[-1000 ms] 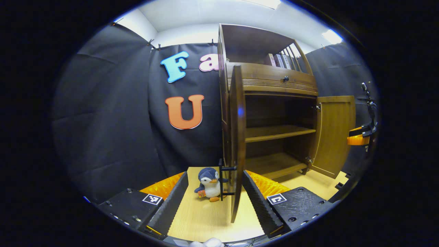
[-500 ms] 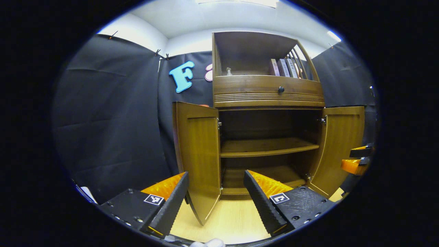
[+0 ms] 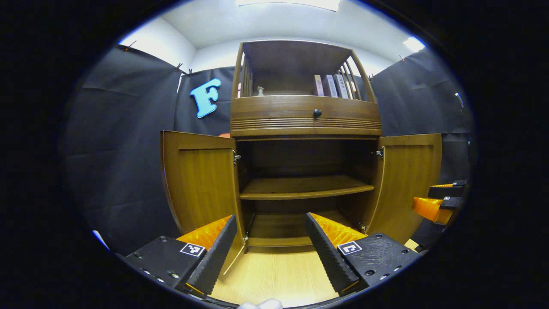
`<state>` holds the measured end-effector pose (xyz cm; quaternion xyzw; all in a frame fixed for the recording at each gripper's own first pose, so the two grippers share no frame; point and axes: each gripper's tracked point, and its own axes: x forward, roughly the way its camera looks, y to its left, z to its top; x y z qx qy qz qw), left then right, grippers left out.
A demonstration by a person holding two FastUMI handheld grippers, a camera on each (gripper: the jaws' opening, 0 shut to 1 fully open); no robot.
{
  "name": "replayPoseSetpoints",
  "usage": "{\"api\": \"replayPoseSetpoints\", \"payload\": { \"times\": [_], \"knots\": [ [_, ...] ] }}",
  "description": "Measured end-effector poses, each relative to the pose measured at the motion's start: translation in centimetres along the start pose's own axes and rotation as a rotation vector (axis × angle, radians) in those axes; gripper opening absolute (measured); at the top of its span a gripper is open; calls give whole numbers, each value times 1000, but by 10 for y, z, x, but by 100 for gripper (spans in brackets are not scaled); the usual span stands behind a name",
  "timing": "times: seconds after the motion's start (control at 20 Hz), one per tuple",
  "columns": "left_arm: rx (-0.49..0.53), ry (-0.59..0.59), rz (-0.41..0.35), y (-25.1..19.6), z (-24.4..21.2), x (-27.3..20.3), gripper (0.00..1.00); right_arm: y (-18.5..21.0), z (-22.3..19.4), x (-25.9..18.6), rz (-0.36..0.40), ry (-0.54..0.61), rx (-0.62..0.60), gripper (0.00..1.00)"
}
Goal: Open the right door of the double-door shoe cabinet with the right hand, and open the left door with the left hand.
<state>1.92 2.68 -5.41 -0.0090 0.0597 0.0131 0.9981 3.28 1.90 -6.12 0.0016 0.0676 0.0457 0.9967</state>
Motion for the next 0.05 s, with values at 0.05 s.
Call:
{"api": "replayPoseSetpoints", "payload": {
  "times": [0.05],
  "knots": [
    [4, 2, 0, 1, 0, -1, 90, -3, 0, -1, -13, -1, 1, 100]
  ]
}}
